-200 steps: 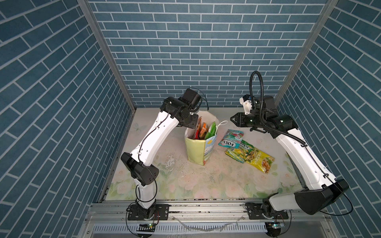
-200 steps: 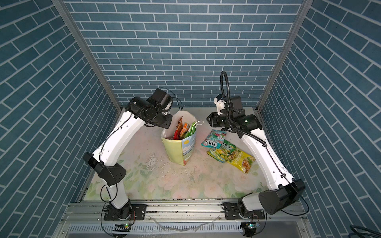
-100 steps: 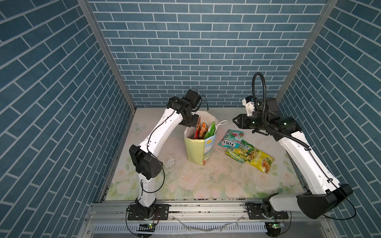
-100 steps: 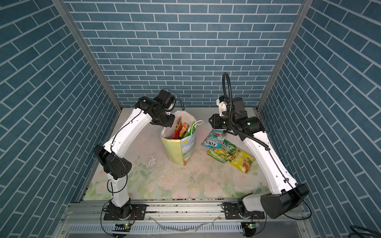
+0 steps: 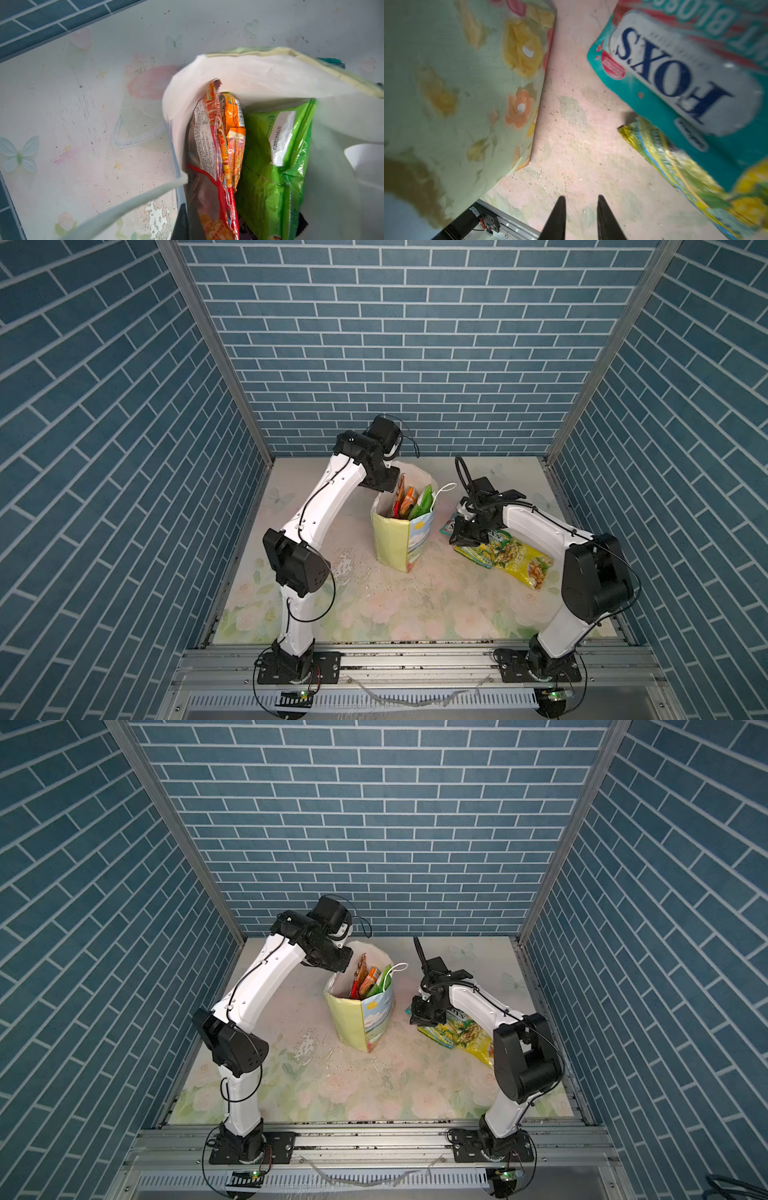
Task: Take the snacks out of the paper bag
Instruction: Pick up the paper bag from the center of the table.
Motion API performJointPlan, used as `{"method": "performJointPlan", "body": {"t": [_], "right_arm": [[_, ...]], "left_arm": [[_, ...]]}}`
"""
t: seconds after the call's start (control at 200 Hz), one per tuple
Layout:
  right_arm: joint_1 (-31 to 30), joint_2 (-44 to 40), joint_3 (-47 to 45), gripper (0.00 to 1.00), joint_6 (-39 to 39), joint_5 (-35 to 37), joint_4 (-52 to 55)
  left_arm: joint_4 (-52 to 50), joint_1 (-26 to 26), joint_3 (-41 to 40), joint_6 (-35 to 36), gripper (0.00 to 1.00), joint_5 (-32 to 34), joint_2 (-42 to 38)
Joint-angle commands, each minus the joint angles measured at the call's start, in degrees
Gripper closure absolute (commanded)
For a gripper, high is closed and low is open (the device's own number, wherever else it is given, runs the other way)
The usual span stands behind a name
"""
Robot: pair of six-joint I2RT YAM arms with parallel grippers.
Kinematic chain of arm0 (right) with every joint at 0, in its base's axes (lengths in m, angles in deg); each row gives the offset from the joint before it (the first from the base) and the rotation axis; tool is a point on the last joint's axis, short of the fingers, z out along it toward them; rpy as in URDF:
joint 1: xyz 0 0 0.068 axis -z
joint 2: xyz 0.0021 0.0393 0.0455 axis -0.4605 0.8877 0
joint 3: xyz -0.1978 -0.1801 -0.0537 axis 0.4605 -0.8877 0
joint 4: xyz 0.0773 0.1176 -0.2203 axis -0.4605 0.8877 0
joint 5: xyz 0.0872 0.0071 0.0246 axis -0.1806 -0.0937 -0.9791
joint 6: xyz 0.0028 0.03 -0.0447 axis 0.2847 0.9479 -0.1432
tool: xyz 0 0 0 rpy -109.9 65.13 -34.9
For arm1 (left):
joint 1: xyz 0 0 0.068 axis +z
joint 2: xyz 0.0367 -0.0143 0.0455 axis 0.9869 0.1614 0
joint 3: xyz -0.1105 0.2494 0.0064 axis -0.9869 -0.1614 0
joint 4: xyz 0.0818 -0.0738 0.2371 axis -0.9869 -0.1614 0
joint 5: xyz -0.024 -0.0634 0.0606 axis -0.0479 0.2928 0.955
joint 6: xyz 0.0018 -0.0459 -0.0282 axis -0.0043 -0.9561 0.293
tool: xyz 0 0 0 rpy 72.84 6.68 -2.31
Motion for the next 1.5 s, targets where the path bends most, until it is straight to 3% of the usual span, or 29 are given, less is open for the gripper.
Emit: {"method": "performJointPlan", "body": {"t": [0.0,0.29,0.84,0.995,1.11,1.245,1.495], "right_arm": [[-0.52,3.92,2.0,0.73,3.71,-3.57,-4.9],[-2.67,13.83,6.09,0.74,9.14,-7.39,-11.64],[-6.23,31.95,27.08,0.74,22.44,-15.75,-26.56],[-6.68,33.99,26.68,0.74,26.58,-17.71,-32.57],[-5.4,28.97,22.45,0.74,22.09,-15.18,-29.43],[-0.61,16.39,14.51,0.73,12.68,-8.98,-20.16],[8.04,-5.41,8.7,0.71,-1.1,7.41,-5.65]], "left_arm": [[-0.13,0.47,4.11,1.91,0.98,-2.03,3.97],[-2.11,1.73,8.3,2.99,0.98,-6.55,7.05],[-4.62,5.47,17.84,5.81,0.98,-9.16,11.37],[-3.55,5.55,19.37,5.56,0.98,-9.47,12.13],[-3.57,4.42,20.56,4.64,0.98,-9.68,12.06],[-2.35,1.1,18.21,4.44,0.97,-8.58,10.38],[-0.9,-5.54,15.79,1.61,0.98,-7.81,9.37]]}}
